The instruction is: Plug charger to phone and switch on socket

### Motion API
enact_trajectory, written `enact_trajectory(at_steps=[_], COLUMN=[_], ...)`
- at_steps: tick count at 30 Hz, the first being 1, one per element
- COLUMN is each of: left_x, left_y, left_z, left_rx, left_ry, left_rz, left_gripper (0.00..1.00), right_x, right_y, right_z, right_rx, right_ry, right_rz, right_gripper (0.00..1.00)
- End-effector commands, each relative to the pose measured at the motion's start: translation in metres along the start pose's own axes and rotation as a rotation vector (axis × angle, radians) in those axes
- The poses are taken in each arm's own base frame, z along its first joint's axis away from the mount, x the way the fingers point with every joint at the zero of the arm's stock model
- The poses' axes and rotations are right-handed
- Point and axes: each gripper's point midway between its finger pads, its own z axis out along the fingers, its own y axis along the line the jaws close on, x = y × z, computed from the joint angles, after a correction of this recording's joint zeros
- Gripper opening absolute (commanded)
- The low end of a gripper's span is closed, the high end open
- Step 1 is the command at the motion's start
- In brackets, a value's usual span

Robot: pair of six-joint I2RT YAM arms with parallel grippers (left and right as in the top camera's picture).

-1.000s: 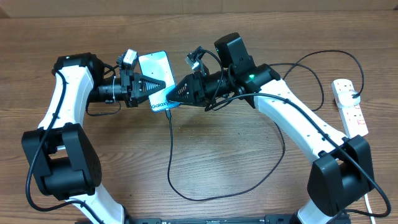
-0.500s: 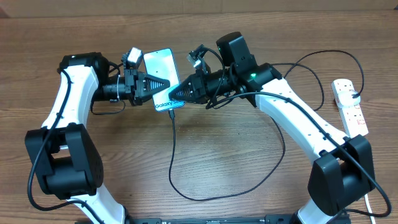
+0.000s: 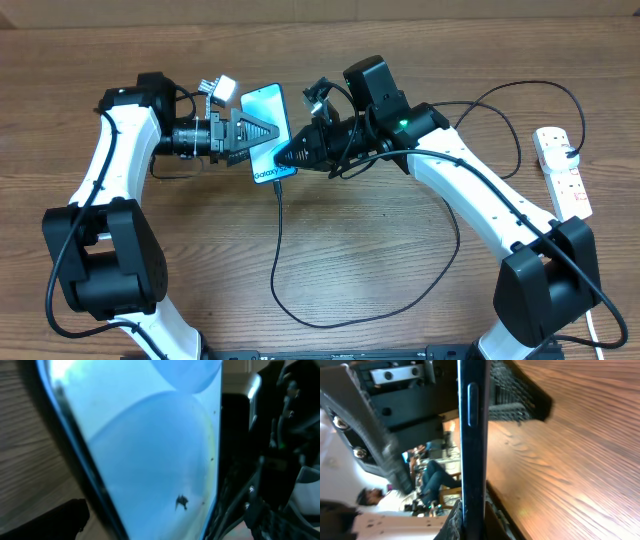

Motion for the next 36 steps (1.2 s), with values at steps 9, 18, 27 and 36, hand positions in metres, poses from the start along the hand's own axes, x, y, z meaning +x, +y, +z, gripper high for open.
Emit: enact_trajectory(at_steps=[9,18,27,36], left_x=[0.002,0.006,0.009,0.011], left_y=[0.089,0.103,0.117,0.129], left_z=[-0.034,-0.044,-0.058,-0.073], left_rx=[-0.596,-0.698,-0.816,-0.929], left_ry=[-0.015,-0.021,-0.020,-0.016], left_rz=[-0.255,-0.303,-0.297,-0.295], left_gripper=[1.00,1.00,1.00,1.00], right_x=[-0.004,0.000,0.024,0.046], right_y=[-0.082,-0.114,-0.151,-0.171], right_z=[-0.025,-0.025,0.002,0.029], right_rx=[0.456,0.575,0.575,0.572], right_ry=[-0.101,-0.108,-0.107,-0.119], right_rz=[0.036,0.101,0.164,0.170], right_gripper=[0.04,0.04,0.04,0.04])
